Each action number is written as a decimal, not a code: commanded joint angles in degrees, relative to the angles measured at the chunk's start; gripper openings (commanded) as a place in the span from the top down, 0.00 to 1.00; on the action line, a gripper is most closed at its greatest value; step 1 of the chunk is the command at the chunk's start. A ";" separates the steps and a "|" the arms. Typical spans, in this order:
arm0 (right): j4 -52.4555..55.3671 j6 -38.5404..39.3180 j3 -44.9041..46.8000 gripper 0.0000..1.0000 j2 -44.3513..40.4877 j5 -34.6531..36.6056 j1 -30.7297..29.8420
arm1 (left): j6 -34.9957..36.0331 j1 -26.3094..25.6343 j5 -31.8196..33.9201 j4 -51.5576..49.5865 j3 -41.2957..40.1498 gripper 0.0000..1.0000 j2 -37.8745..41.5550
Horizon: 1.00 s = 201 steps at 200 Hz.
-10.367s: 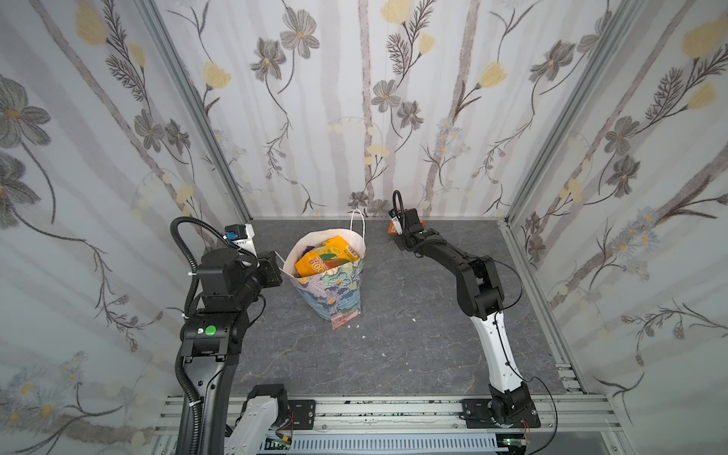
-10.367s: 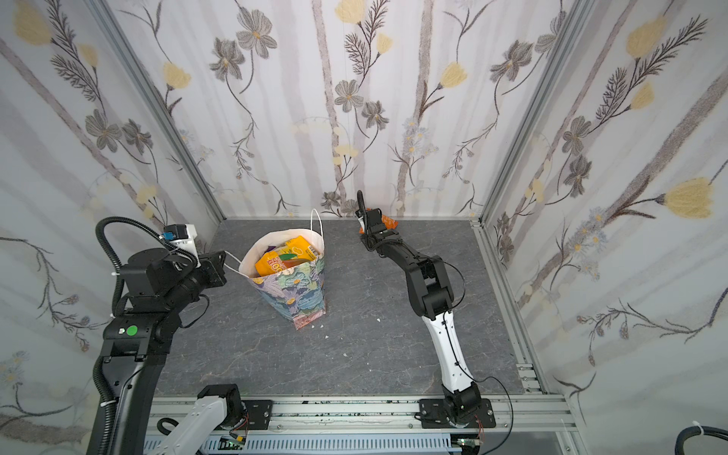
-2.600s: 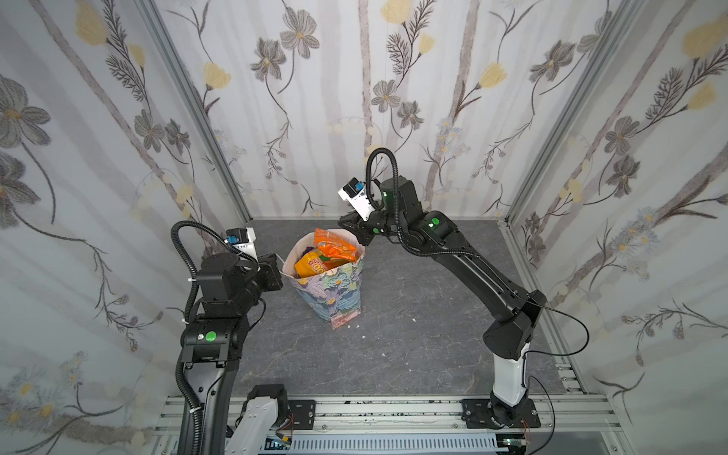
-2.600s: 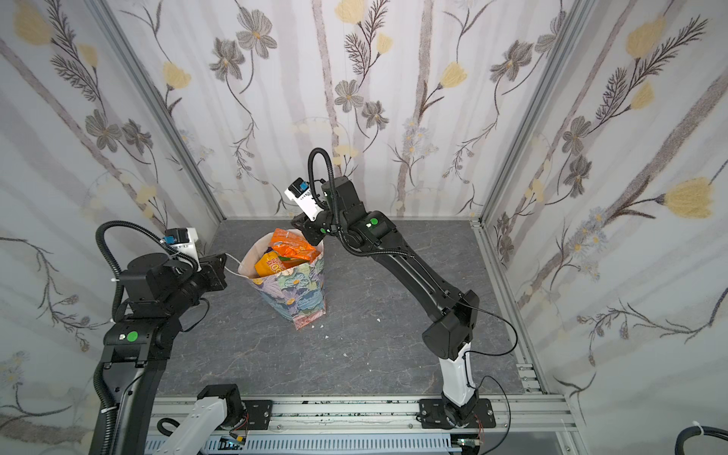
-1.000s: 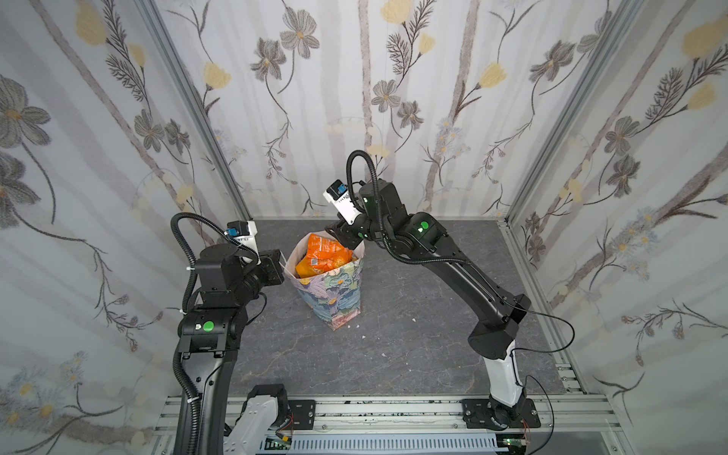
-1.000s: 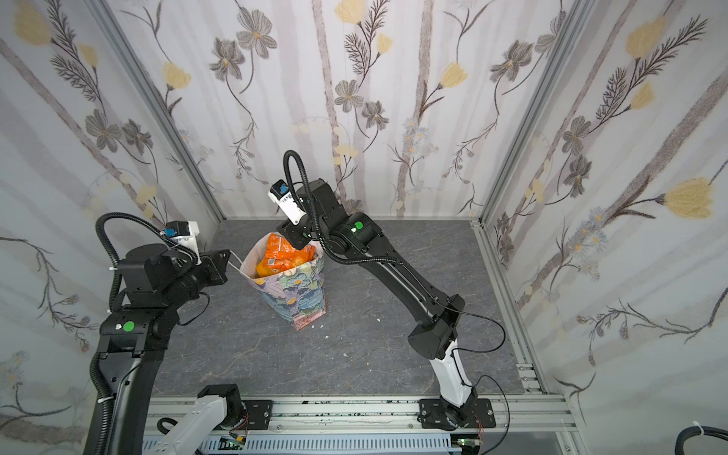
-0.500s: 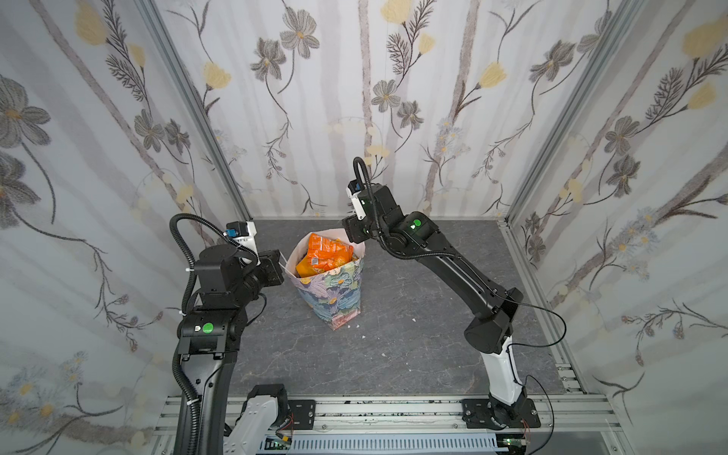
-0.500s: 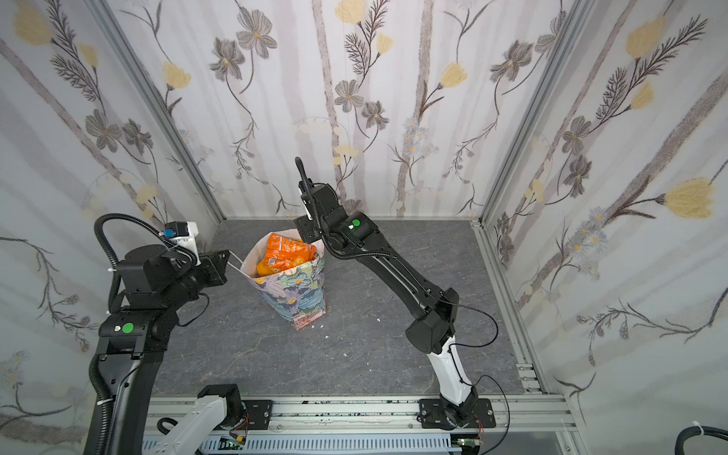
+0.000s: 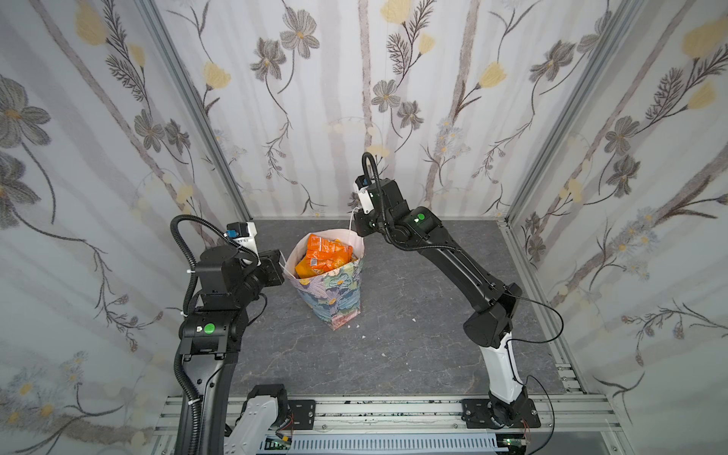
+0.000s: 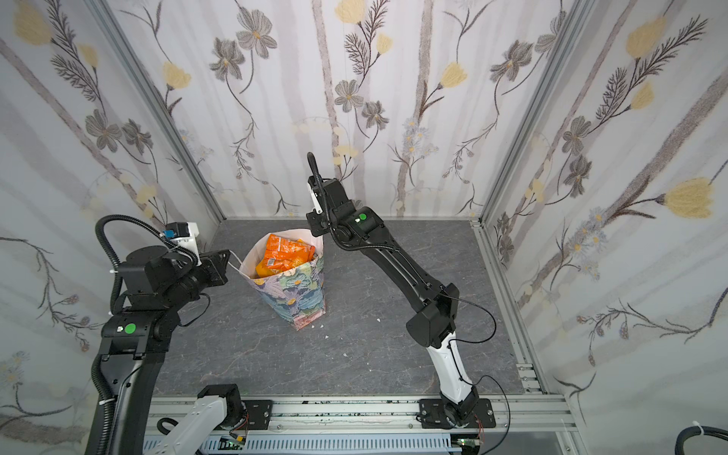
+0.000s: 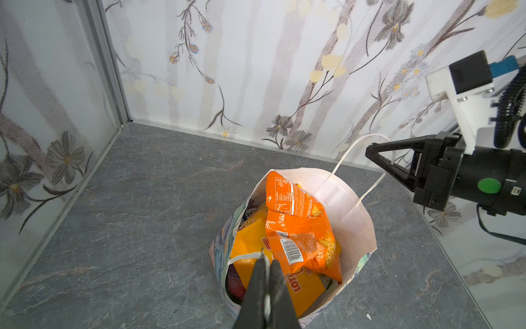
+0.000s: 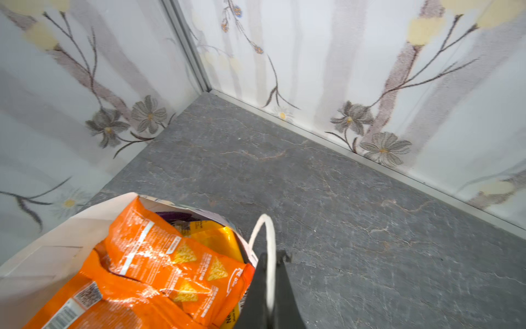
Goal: Place the snacks into the paper bag
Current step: Pick up the paper bag from the center of the table, then place the paper bag at the center of the table.
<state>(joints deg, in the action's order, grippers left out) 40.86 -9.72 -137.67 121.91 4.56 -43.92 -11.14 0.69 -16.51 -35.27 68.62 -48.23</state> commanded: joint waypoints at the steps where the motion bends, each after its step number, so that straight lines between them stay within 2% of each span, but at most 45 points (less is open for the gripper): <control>1: -2.94 0.75 -0.04 1.00 -0.60 -5.25 0.69 | 1.00 0.10 -1.17 4.07 0.43 1.00 0.00; 38: -3.63 1.66 0.03 1.00 -4.15 -3.59 1.89 | 0.63 0.11 -1.26 6.00 1.42 1.00 -1.75; 83: -5.32 2.31 0.66 1.00 -8.06 -2.94 3.04 | 0.44 0.11 -6.35 10.63 5.10 1.00 -7.96; 96: -6.03 2.18 2.66 1.00 -9.72 -1.91 3.14 | -0.38 -0.14 -8.44 12.51 8.34 1.00 -9.90; 132: -11.64 1.22 15.61 1.00 -17.74 0.90 3.48 | -1.98 -3.29 -10.96 18.10 9.09 1.00 -14.08; 169: -20.53 -0.59 33.53 1.00 -28.07 3.53 4.01 | -0.12 -9.95 -7.51 20.59 7.89 1.00 -17.10; 201: -25.27 -2.98 44.71 1.00 -35.25 3.61 4.23 | -0.11 -10.99 -5.85 21.12 6.43 1.00 -17.88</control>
<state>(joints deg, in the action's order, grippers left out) 29.65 -10.04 -98.17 91.26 6.39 -39.77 -11.77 -9.89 -23.92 -22.52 75.72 -66.08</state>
